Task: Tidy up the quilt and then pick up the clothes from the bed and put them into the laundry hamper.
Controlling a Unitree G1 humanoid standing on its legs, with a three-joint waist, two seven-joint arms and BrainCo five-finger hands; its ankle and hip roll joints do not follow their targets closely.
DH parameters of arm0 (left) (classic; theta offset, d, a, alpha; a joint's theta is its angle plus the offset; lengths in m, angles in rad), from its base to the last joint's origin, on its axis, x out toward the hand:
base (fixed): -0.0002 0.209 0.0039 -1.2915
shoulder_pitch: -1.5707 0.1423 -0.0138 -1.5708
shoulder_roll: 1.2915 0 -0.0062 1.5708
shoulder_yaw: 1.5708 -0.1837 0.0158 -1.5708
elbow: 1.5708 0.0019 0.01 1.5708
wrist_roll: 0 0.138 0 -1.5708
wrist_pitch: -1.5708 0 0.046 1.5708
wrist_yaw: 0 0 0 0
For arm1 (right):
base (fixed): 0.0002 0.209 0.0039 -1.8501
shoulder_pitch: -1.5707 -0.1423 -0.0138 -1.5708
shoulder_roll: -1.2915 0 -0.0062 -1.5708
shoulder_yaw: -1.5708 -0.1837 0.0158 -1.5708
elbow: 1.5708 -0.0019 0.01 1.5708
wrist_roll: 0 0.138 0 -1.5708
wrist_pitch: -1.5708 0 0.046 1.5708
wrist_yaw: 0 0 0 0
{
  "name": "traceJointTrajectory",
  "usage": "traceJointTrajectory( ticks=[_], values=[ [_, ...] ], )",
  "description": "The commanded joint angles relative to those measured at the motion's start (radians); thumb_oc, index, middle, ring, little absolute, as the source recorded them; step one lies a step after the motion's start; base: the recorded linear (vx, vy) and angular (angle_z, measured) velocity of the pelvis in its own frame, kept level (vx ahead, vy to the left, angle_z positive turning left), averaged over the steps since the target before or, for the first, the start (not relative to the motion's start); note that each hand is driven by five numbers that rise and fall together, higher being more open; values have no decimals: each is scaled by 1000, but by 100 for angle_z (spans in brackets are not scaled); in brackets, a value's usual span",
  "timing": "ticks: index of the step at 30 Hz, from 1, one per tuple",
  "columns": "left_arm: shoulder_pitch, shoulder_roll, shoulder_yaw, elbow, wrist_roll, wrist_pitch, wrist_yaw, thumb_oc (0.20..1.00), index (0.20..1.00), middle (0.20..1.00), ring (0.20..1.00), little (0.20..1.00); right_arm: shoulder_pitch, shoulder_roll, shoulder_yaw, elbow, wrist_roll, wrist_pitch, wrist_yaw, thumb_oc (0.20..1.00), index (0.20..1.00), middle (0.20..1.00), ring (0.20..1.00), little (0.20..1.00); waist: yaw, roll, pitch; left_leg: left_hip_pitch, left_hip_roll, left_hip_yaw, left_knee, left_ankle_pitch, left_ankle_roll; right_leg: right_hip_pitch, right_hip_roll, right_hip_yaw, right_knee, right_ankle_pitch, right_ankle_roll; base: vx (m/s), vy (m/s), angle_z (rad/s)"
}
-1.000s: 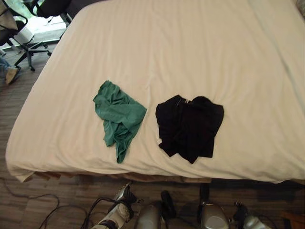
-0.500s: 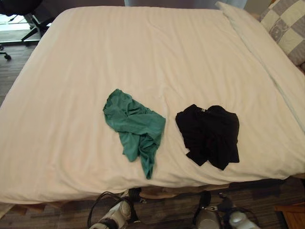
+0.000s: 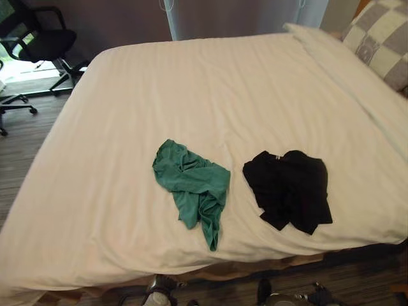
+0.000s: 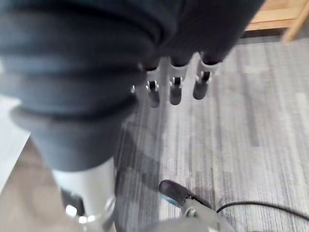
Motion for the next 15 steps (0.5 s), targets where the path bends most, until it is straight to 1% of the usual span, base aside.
traceJointTrajectory(
  ticks=[1, 2, 3, 4, 5, 6, 7, 8, 9, 11, 12, 13, 14, 15],
  values=[
    [56, 51, 99, 97, -204, 14, 64, 1000, 1000, 1000, 1000, 1000, 29, -76, -151, 1, 99, -28, -95, 1000, 1000, 1000, 1000, 1000, 9, -6, 21, -42, -51, 4, -5, -8, 26, 17, -76, 17, 47, -121, 72, 0, 0, 0],
    [80, 62, 143, 106, -233, 11, 65, 1000, 1000, 1000, 1000, 1000, 50, -90, -174, -37, 97, -32, -105, 1000, 1000, 1000, 1000, 1000, 11, -6, 14, -45, -51, 2, -5, -5, 25, 15, -77, 17, 47, -117, 72, 0, 0, 0],
    [80, 62, 143, 106, -233, 11, 65, 1000, 1000, 1000, 1000, 1000, 50, -90, -174, -37, 97, -32, -105, 1000, 1000, 1000, 1000, 1000, 11, -5, 13, -47, -51, 2, -5, -5, 25, 14, -77, 17, 46, -116, 72, 0, 0, 0],
    [166, 88, 281, 104, -324, -14, 81, 1000, 1000, 1000, 1000, 1000, 121, -136, -247, -192, 51, -42, -142, 1000, 1000, 1000, 1000, 1000, 19, -3, 9, -41, -52, -6, -5, -7, 25, 24, -80, 12, 46, -119, 75, 7, 15, 4],
    [168, 88, 281, 103, -324, -14, 81, 1000, 1000, 1000, 1000, 1000, 124, -136, -247, -195, 50, -40, -143, 1000, 1000, 1000, 1000, 1000, 19, -3, 8, -41, -52, -7, -5, -7, 25, 25, -80, 12, 46, -119, 75, 11, 35, 4],
    [210, 99, 353, -6, -367, -54, 123, 1000, 1000, 1000, 1000, 1000, 187, -184, -305, -436, -50, -38, -193, 1000, 1000, 1000, 1000, 1000, 19, -1, 1, -40, -54, -10, -5, -11, 25, 30, -83, 9, 41, -117, 79, 5, 20, 4],
    [211, 99, 352, -6, -367, -53, 123, 1000, 1000, 1000, 1000, 1000, 188, -183, -305, -438, -50, -37, -192, 1000, 1000, 1000, 1000, 1000, 19, 0, 1, -40, -54, -10, -5, -11, 25, 30, -83, 9, 41, -117, 79, 5, 28, 5],
    [227, 126, 378, -133, -380, -89, 175, 1000, 1000, 1000, 1000, 1000, 206, -210, -338, -513, -106, -40, -227, 1000, 1000, 1000, 1000, 1000, 20, 2, -4, -39, -56, -12, -5, -12, 27, 31, -85, 7, 41, -115, 82, 3, 10, 5],
    [233, 149, 394, -249, -364, -104, 213, 1000, 1000, 1000, 1000, 1000, 212, -227, -368, -573, -139, -39, -256, 1000, 1000, 1000, 1000, 1000, 20, 3, -7, -39, -57, -14, -5, -13, 27, 31, -86, 5, 41, -113, 84, 1, 14, 11],
    [217, 206, 394, -439, -317, -126, 258, 1000, 1000, 1000, 1000, 1000, 201, -268, -393, -649, -207, -31, -293, 1000, 1000, 1000, 1000, 1000, 19, 5, -11, -39, -55, -19, -5, -12, 28, 30, -88, 2, 44, -114, 86, -15, 3, 16],
    [199, 263, 356, -626, -217, -147, 275, 1000, 1000, 1000, 1000, 1000, 177, -310, -397, -724, -271, -35, -314, 1000, 1000, 1000, 1000, 1000, 19, 7, -12, -41, -54, -24, -5, -11, 28, 28, -90, 3, 46, -114, 88, -24, -2, 12],
    [201, 261, 357, -631, -215, -143, 276, 1000, 1000, 1000, 1000, 1000, 177, -310, -398, -725, -273, -34, -313, 1000, 1000, 1000, 1000, 1000, 19, 7, -12, -41, -54, -25, -5, -11, 28, 28, -90, 3, 46, -114, 88, -36, -8, 15],
    [166, 331, 300, -781, -73, -142, 264, 1000, 1000, 1000, 1000, 1000, 146, -351, -378, -790, -320, -50, -317, 1000, 1000, 1000, 1000, 1000, 17, 10, -13, -41, -53, -26, -5, -13, 28, 26, -91, 5, 46, -113, 89, -18, -15, 30],
    [149, 367, 262, -872, 14, -149, 246, 1000, 1000, 1000, 1000, 1000, 130, -365, -358, -833, -335, -67, -304, 1000, 1000, 1000, 1000, 1000, 16, 11, -13, -40, -53, -27, -5, -14, 27, 28, -91, 7, 45, -113, 89, -33, -17, 25]
  ],
)
